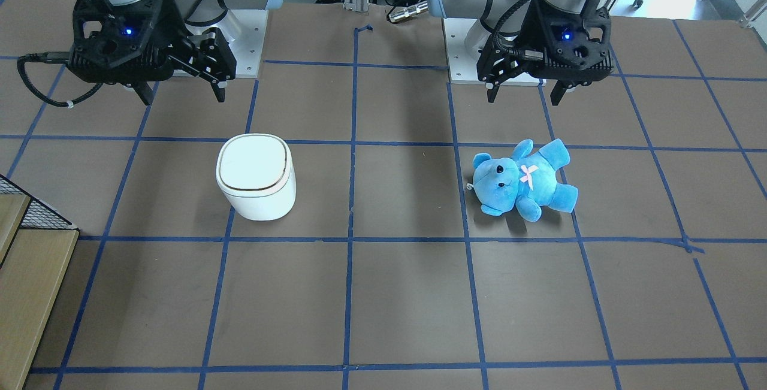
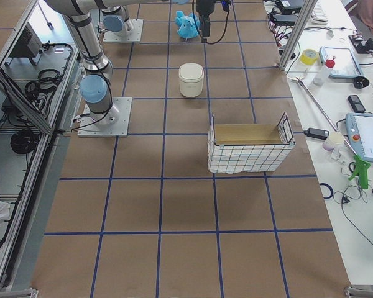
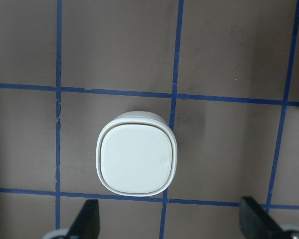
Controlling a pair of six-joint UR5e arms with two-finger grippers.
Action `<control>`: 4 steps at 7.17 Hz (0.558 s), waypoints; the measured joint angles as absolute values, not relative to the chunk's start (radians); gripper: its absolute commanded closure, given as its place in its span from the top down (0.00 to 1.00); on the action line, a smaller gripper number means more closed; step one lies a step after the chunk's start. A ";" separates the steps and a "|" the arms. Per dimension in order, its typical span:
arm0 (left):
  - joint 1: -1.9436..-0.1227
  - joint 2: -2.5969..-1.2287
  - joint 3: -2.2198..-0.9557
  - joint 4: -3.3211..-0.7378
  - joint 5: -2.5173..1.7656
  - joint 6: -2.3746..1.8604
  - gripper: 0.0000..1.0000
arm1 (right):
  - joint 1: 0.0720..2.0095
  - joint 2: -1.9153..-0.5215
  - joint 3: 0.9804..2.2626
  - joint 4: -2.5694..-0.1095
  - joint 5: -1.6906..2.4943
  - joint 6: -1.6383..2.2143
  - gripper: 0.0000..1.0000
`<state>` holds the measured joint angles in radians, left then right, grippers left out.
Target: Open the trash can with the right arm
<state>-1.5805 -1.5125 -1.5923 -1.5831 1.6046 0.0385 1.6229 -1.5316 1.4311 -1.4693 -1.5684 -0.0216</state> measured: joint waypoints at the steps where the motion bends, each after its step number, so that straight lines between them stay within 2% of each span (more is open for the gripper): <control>1: -1.581 -1.512 -1.592 -1.583 1.605 0.039 1.00 | 1.623 -1.531 1.431 -1.469 -1.569 -0.022 1.00; 3: -1.581 -1.512 -1.592 -1.583 1.605 0.039 1.00 | 1.623 -1.530 1.431 -1.469 -1.571 -0.023 1.00; 4: -1.580 -1.512 -1.592 -1.583 1.605 0.039 1.00 | 1.623 -1.528 1.431 -1.469 -1.571 -0.022 0.95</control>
<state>-1.5805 -1.5125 -1.5923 -1.5831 1.6045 0.0391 1.6229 -1.5281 1.4312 -1.4689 -1.5707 -0.0220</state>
